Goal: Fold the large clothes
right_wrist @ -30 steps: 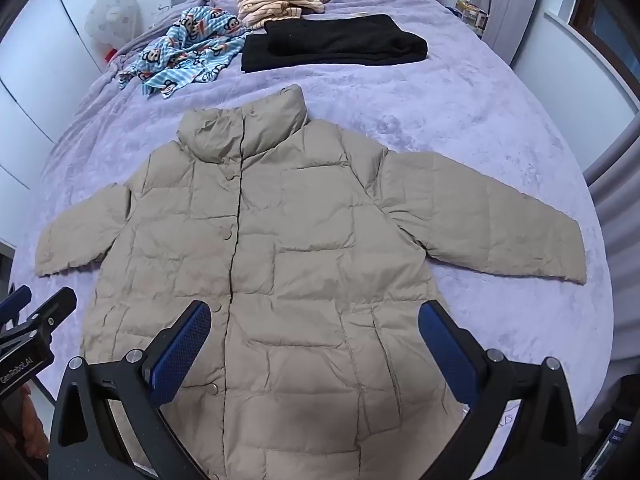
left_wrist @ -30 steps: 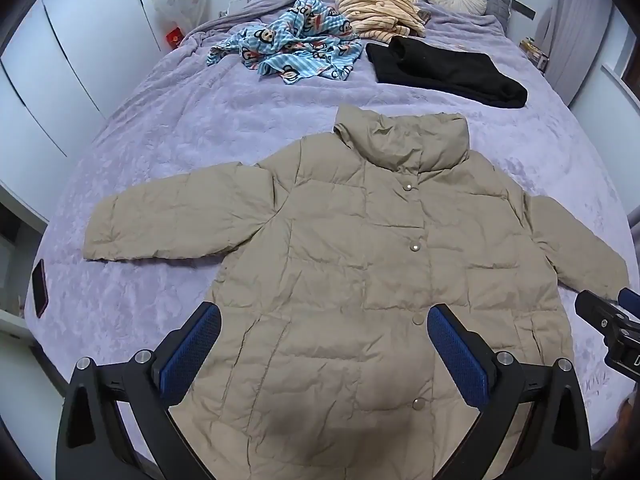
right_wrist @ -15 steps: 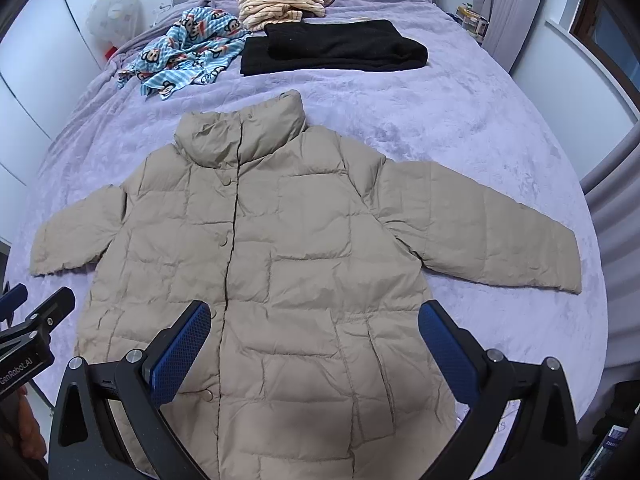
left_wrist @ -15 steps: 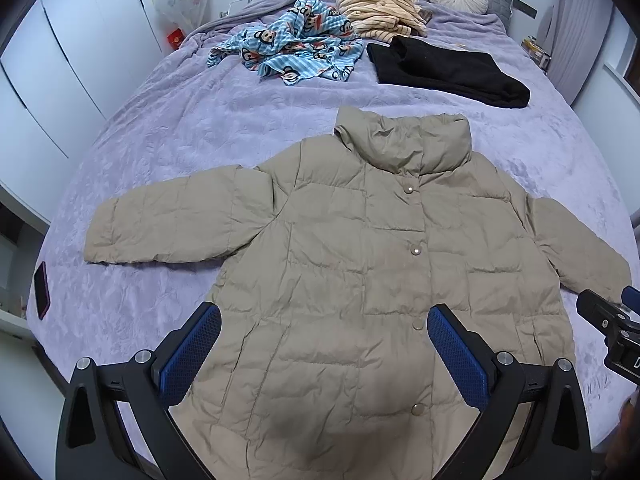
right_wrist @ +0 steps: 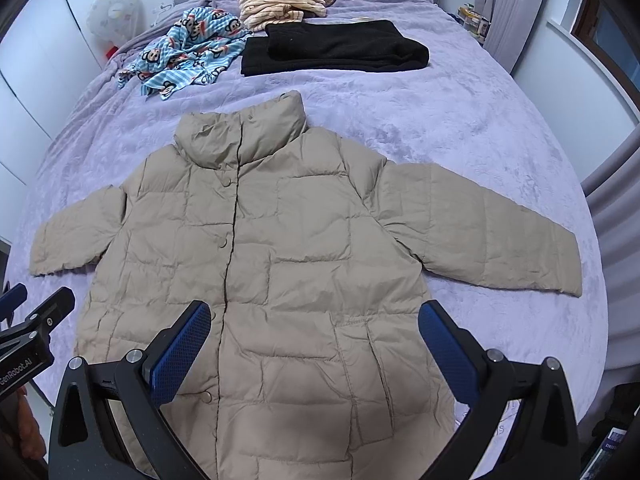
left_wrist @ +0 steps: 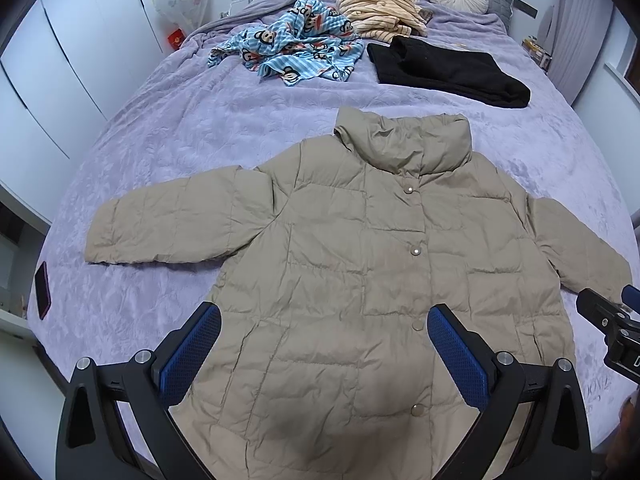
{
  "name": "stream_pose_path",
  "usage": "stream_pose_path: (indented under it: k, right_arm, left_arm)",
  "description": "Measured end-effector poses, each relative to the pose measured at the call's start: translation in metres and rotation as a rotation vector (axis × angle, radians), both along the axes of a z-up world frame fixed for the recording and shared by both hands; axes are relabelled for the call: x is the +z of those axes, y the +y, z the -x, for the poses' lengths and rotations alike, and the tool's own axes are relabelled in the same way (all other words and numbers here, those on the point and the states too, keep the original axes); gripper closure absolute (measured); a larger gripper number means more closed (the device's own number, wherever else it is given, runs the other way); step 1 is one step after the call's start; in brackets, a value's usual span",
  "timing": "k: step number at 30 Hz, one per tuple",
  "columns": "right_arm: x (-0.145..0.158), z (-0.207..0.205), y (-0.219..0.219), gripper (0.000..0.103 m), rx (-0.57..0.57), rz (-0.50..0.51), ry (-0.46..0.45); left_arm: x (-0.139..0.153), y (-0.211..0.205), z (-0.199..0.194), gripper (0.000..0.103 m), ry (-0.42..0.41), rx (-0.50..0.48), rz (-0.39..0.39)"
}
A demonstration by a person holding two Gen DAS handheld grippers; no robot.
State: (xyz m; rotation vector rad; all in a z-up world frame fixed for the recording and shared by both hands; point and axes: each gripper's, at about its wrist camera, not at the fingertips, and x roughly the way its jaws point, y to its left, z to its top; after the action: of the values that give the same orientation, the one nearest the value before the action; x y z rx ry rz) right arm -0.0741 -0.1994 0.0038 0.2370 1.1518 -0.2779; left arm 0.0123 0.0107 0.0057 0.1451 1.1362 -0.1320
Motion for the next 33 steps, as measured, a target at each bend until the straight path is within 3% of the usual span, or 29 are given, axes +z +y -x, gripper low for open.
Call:
stream_pose_path:
  k: [33]
  right_arm:
    - [0.0002, -0.0014, -0.0025, 0.000, 0.000, 0.008, -0.001]
  left_arm:
    - [0.0005, 0.0012, -0.0022, 0.000, -0.005, 0.000, -0.002]
